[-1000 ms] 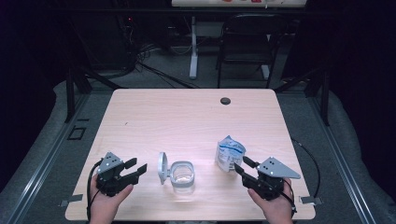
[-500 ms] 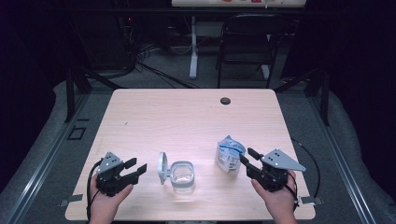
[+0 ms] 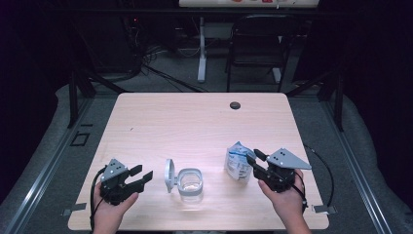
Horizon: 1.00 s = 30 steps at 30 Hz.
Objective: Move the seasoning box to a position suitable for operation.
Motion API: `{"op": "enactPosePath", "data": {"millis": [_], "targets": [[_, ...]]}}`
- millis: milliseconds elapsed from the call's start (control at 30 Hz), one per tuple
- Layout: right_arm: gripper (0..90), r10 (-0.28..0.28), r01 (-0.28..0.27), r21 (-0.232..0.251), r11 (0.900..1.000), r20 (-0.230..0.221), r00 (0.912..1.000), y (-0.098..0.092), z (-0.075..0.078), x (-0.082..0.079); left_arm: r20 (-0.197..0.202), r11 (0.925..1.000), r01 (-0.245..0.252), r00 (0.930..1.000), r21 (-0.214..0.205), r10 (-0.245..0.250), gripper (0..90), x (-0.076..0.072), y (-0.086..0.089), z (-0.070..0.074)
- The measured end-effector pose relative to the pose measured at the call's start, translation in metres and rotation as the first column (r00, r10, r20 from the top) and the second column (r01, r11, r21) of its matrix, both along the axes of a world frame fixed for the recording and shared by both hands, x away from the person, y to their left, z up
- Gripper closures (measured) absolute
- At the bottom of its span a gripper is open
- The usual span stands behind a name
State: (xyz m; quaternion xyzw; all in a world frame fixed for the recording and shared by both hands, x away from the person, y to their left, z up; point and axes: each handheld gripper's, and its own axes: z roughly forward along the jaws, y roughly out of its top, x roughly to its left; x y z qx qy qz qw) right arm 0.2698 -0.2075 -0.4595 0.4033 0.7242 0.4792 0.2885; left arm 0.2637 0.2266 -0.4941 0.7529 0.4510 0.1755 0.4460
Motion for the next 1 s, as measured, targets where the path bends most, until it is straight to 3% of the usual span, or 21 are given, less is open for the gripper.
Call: {"op": "enactPosePath", "data": {"millis": [300,467,500,667,1000], "targets": [[71.0,0.005,-0.005,-0.012,0.9999,-0.021,0.9998,0.0053,-0.001,0.0077,-0.005,1.0,-0.002,1.0,0.002,0.002,50.9,0.0001,0.0009,0.0001],[78.4,-0.003,0.002,-0.028,0.9996,-0.027,0.9996,0.0051,0.0011,0.0095,-0.004,1.0,-0.003,1.0,0.0,0.003,50.9,0.0002,0.0011,0.0001],[83.3,-0.007,0.006,-0.037,0.9993,-0.032,0.9995,0.0047,0.002,0.0095,-0.004,1.0,-0.003,1.0,0.0,0.003,50.9,0.0002,0.001,0.0001],[88.1,0.007,-0.008,-0.05,0.9987,-0.034,0.9994,0.0042,0.003,0.0096,-0.007,1.0,-0.002,1.0,0.003,0.002,50.9,0.0004,0.0008,-0.0005],[90.0,0.015,-0.019,-0.072,0.9972,-0.047,0.9988,0.0102,0.0061,0.0073,-0.006,1.0,-0.001,1.0,-0.001,0.001,50.9,0.0008,0.0016,-0.0007]]}}
